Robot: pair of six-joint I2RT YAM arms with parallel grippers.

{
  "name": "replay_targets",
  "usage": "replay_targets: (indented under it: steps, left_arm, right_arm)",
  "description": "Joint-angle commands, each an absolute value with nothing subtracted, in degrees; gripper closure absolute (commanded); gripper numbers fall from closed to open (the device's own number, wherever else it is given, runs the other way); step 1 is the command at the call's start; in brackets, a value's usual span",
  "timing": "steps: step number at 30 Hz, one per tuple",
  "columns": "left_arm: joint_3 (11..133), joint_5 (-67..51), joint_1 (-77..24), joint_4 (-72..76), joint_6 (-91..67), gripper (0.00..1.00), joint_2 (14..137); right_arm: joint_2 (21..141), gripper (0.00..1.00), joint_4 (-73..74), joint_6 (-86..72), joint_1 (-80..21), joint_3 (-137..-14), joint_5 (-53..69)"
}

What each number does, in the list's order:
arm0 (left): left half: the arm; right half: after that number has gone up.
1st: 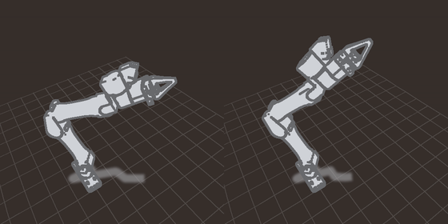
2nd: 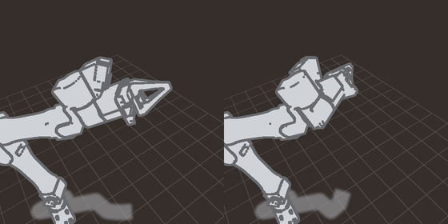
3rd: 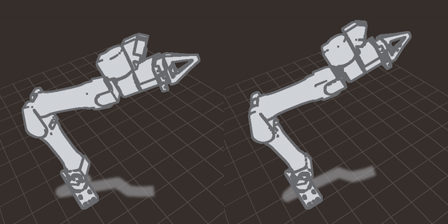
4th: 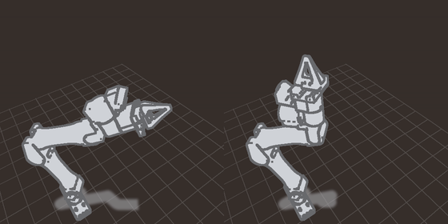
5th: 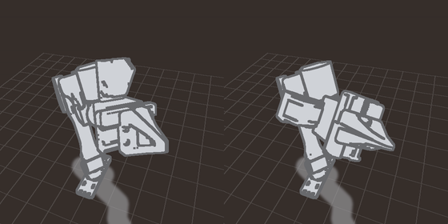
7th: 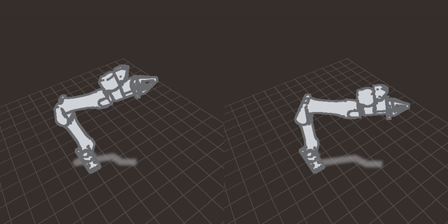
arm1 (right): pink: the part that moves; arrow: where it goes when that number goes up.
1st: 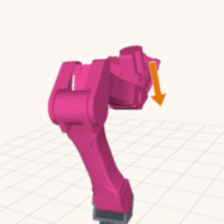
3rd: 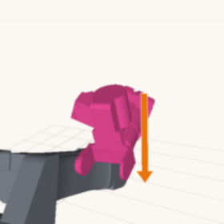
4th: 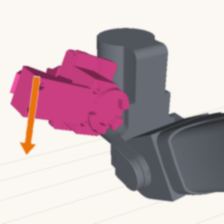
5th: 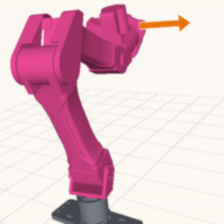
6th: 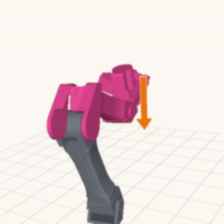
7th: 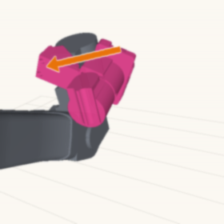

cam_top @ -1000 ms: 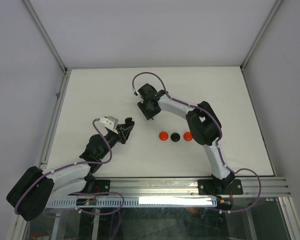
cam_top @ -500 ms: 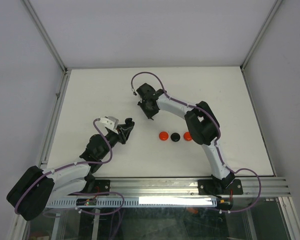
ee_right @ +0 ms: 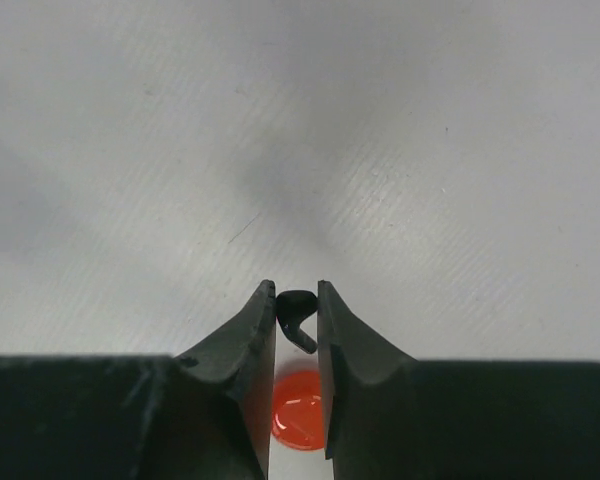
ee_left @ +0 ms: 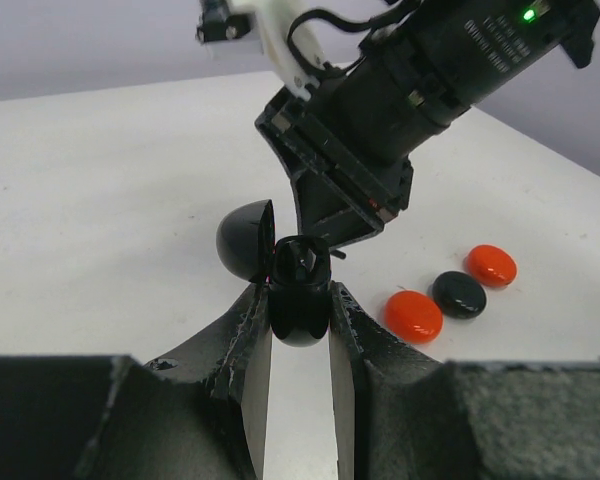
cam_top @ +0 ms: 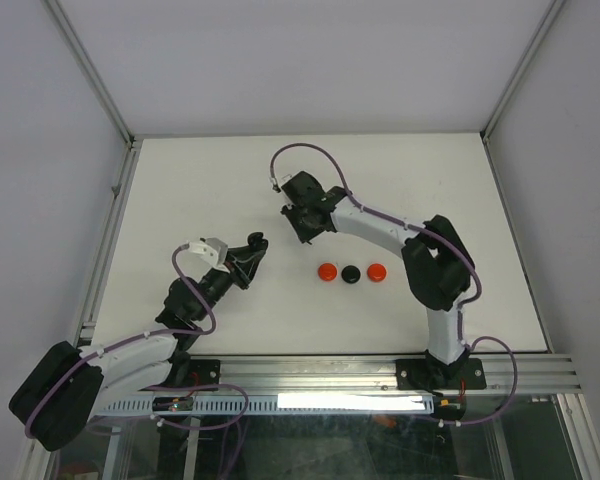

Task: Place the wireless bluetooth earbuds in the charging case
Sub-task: Pick up the earbud from the center of the board, then place the earbud in the charging case.

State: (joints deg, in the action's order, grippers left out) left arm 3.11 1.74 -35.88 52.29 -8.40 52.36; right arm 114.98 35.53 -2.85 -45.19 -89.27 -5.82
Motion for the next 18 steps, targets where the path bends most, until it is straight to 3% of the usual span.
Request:
replay_targets:
  steps: [1, 18]
  left_arm:
    - [1.46, -2.37, -35.39, 61.35, -8.13, 1.0, 50.99]
    - [3.64, -13.32, -35.42, 69.69, -6.24, 1.0, 51.51]
  right_arm:
    - [103.39, 0.84, 28.1, -5.95, -46.84, -85.72, -7.36]
    - [72.78, 0.85, 9.85, -12.92, -52.36, -65.73, -9.08]
